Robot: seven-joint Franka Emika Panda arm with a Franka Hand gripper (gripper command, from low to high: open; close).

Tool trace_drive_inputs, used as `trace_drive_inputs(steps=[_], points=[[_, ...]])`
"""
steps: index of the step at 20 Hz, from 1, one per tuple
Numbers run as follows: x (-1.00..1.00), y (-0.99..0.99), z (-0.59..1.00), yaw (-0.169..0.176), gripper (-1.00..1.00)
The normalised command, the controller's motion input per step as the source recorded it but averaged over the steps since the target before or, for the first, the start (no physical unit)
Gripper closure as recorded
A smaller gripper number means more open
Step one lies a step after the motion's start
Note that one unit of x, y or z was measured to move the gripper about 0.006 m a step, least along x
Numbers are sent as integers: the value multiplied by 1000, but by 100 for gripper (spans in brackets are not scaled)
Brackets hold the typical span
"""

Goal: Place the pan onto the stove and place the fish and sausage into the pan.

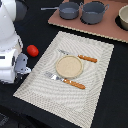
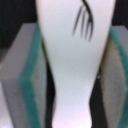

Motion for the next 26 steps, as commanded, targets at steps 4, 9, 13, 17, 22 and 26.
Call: trace_drive_inputs(steps=[4, 9, 13, 17, 22, 26], points=[[46, -20, 726, 2, 100], [-6, 291, 1000, -20, 100], [47, 506, 1000, -27, 100], [176, 705, 1000, -18, 100], [208, 828, 997, -12, 100], [262, 985, 847, 0, 100]])
